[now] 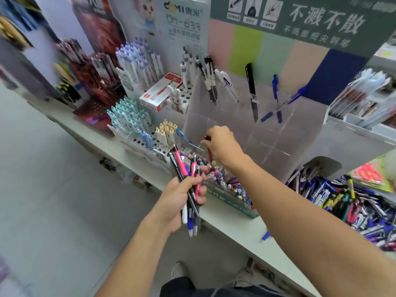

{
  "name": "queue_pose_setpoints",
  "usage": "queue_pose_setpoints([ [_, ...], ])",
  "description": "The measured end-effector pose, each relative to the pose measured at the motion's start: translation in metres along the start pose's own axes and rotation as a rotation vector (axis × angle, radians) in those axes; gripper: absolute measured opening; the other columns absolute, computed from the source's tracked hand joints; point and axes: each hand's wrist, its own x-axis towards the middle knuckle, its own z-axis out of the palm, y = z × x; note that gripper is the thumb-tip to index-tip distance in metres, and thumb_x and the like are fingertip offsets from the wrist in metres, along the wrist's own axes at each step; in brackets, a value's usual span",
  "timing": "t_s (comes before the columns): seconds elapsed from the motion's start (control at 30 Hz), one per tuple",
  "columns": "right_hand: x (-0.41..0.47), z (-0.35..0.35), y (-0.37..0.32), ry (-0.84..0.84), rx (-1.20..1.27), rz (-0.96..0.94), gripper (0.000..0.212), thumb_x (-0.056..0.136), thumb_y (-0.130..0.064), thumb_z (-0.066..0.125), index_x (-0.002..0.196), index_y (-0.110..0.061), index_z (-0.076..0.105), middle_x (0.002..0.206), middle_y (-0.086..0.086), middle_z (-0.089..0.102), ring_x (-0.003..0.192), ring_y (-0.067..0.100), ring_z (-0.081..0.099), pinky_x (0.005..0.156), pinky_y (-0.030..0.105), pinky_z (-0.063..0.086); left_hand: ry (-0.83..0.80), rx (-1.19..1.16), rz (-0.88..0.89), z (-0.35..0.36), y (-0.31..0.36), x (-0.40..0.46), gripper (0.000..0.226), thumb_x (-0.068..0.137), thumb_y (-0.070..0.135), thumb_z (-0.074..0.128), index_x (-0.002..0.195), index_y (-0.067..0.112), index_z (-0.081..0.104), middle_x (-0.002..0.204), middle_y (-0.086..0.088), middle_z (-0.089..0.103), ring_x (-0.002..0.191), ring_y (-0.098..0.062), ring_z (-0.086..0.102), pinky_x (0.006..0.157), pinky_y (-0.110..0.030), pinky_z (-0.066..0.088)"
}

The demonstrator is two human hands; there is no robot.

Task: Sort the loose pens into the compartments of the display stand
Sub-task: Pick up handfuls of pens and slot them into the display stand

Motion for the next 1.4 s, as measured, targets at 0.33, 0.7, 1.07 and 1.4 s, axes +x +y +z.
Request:
queue_pose_setpoints([
  [0.33,0.005,0.024,0.011,0.034,0.134,0.116,0.026,0.093,-0.022,0.073,0.105,0.0,0.071,0.102,0.02,0.072,0.094,0.036,0.067,0.088,0.044,0.055,-0.017,0.266,0.117,-0.005,0.003,-0.013,0.023,0.099,0.004,0.057,0.121,0.003,0.057,0.102,-0.015,0.076,0.069,-0.018,0.07,0.059,-0.025,0.056],
  [0.7,-0.132,-0.052,0.012,-0.156,0.873,0.057,0.017,0.088,-0.014,0.075,0.103,-0.005,0.075,0.081,0.016,0.072,0.06,0.011,0.059,0.055,0.019,0.048,-0.129,0.375,0.018,0.016,-0.005,-0.007,0.027,0.092,0.006,0.066,0.118,0.002,0.061,0.096,-0.01,0.075,0.073,-0.02,0.072,0.062,-0.027,0.059],
  [1.07,-0.154,-0.068,0.054,0.08,0.906,0.153,0.01,0.092,-0.003,0.069,0.102,-0.003,0.069,0.075,0.023,0.065,0.059,0.022,0.061,0.053,0.025,0.051,-0.242,0.604,-0.023,0.038,-0.015,-0.009,0.016,0.101,0.019,0.056,0.114,0.011,0.055,0.09,-0.009,0.076,0.07,-0.026,0.072,0.056,-0.033,0.059],
  [1.4,-0.156,-0.068,0.027,-0.057,1.194,0.199,0.009,0.093,-0.014,0.068,0.099,-0.007,0.069,0.075,0.01,0.063,0.064,0.021,0.052,0.049,0.022,0.037,-0.39,0.411,-0.084,0.036,-0.01,-0.012,0.017,0.093,0.022,0.058,0.102,0.009,0.053,0.078,-0.008,0.059,0.049,-0.01,0.036,0.04,-0.016,0.026],
])
